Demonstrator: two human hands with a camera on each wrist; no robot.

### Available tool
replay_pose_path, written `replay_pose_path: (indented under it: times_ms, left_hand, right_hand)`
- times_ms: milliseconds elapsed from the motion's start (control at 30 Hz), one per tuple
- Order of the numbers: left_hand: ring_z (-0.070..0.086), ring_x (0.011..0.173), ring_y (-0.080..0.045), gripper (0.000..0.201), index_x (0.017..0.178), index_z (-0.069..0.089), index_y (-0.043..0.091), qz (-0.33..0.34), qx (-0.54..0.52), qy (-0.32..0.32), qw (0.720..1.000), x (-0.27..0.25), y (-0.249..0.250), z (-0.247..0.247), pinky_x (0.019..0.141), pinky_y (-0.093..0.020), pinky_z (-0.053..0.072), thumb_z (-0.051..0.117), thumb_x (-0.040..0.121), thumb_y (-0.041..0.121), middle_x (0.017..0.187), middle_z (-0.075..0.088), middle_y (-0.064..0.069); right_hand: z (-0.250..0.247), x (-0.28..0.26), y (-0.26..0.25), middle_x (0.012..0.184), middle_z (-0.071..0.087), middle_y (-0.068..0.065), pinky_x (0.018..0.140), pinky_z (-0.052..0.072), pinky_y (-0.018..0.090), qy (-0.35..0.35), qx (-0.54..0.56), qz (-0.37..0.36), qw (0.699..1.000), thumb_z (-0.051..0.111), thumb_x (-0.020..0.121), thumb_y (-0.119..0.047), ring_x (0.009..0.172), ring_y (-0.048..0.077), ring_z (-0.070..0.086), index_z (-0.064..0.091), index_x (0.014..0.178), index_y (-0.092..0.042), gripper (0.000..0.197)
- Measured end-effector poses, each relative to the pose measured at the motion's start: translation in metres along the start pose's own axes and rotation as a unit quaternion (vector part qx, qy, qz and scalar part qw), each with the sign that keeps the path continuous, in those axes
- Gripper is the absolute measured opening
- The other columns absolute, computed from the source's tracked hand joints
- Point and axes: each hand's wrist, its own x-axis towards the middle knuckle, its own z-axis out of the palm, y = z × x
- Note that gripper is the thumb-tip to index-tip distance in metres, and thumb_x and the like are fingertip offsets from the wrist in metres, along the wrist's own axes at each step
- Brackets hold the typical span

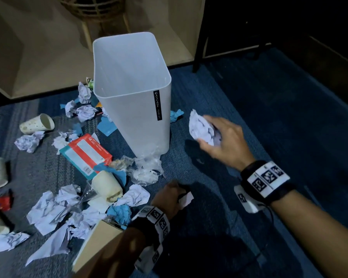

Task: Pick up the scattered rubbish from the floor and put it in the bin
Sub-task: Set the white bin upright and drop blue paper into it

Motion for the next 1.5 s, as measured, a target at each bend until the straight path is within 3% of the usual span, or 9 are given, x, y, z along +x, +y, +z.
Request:
replay_pose_path:
  times_ms: [67,233,400,733,933,1067,1200,1333,1500]
  left_hand:
    - [0.061,0.089,-0.026,0.011,0.086,0.069,0.021,0.004,0.012,-0.002,1.0,-0.001,0.0,-0.001,0.079,-0.036,0.053,0.064,0.077,0.016,0.105,0.049,-0.002]
    - [0.063,0.098,-0.023,0.018,0.088,0.072,0.016,0.009,0.04,0.022,0.999,-0.005,0.006,-0.001,0.083,-0.029,0.046,0.06,0.089,0.028,0.111,0.059,-0.002]
    - [0.064,0.077,-0.024,0.027,0.081,0.066,0.014,0.096,0.014,0.154,0.983,-0.008,0.026,-0.031,0.07,-0.034,0.049,0.048,0.094,0.029,0.083,0.068,-0.005]
    - [0.058,0.067,-0.011,0.004,0.089,0.071,0.008,0.213,-0.103,0.497,0.835,-0.05,0.088,-0.175,0.063,-0.027,0.049,0.067,0.091,0.009,0.077,0.065,0.002]
    - [0.062,0.064,-0.012,0.008,0.091,0.074,0.005,0.171,-0.058,0.624,0.761,-0.068,0.088,-0.245,0.064,-0.023,0.052,0.069,0.088,0.01,0.08,0.072,-0.001]
    - [0.062,0.059,-0.006,0.012,0.091,0.075,0.014,0.089,-0.054,0.641,0.761,-0.065,0.068,-0.275,0.068,-0.016,0.05,0.069,0.087,0.024,0.073,0.071,0.006]
    - [0.057,0.058,0.001,0.019,0.101,0.073,0.018,0.031,-0.053,0.623,0.779,-0.06,0.058,-0.285,0.086,-0.039,0.053,0.07,0.087,0.03,0.062,0.055,0.023]
    - [0.058,0.057,-0.002,0.012,0.092,0.074,0.015,0.067,-0.044,0.631,0.772,-0.06,0.061,-0.279,0.071,-0.009,0.046,0.071,0.086,0.024,0.067,0.066,0.01]
    - [0.062,0.061,-0.012,0.006,0.084,0.072,0.01,0.174,-0.033,0.615,0.768,-0.053,0.082,-0.247,0.061,-0.027,0.052,0.07,0.087,0.015,0.074,0.069,0.003]
  right_hand:
    - [-0.012,0.021,-0.021,0.112,0.066,0.003,0.086,0.038,0.002,0.034,0.004,-0.037,0.999,0.081,0.08,-0.027,0.095,0.009,0.059,0.06,0.135,-0.011,0.06]
    - [-0.028,0.054,-0.058,0.114,0.067,0.006,0.09,0.051,0.025,0.055,0.022,-0.082,0.995,0.08,0.081,-0.029,0.097,0.017,0.064,0.06,0.135,-0.008,0.062]
    - [-0.033,0.066,-0.071,0.113,0.067,0.005,0.089,0.051,0.025,0.08,0.029,-0.098,0.992,0.08,0.08,-0.03,0.098,0.016,0.063,0.061,0.134,-0.008,0.061]
    - [-0.039,0.084,-0.099,0.114,0.066,0.004,0.086,0.056,0.029,0.17,0.072,-0.112,0.977,0.08,0.083,-0.029,0.098,0.011,0.064,0.06,0.136,-0.011,0.06]
    - [-0.032,0.095,-0.118,0.11,0.067,0.007,0.089,0.052,0.024,0.145,0.072,-0.163,0.973,0.081,0.084,-0.031,0.097,0.016,0.064,0.058,0.137,-0.006,0.063]
    - [-0.026,0.107,-0.13,0.115,0.067,0.007,0.095,0.046,0.013,0.119,0.072,-0.153,0.978,0.083,0.08,-0.039,0.103,0.012,0.063,0.059,0.138,-0.01,0.069]
    - [-0.021,0.118,-0.14,0.126,0.064,0.005,0.1,0.047,0.019,0.065,0.073,-0.138,0.986,0.084,0.077,-0.042,0.109,0.012,0.061,0.056,0.142,-0.015,0.076]
    - [-0.018,0.118,-0.138,0.135,0.063,0.004,0.107,0.043,0.021,0.076,0.067,-0.159,0.982,0.078,0.084,-0.04,0.123,0.012,0.058,0.059,0.138,-0.01,0.064]
    - [-0.021,0.116,-0.11,0.124,0.07,0.005,0.103,0.046,0.023,0.148,0.054,-0.155,0.975,0.069,0.093,-0.026,0.116,0.015,0.064,0.068,0.125,-0.006,0.038]
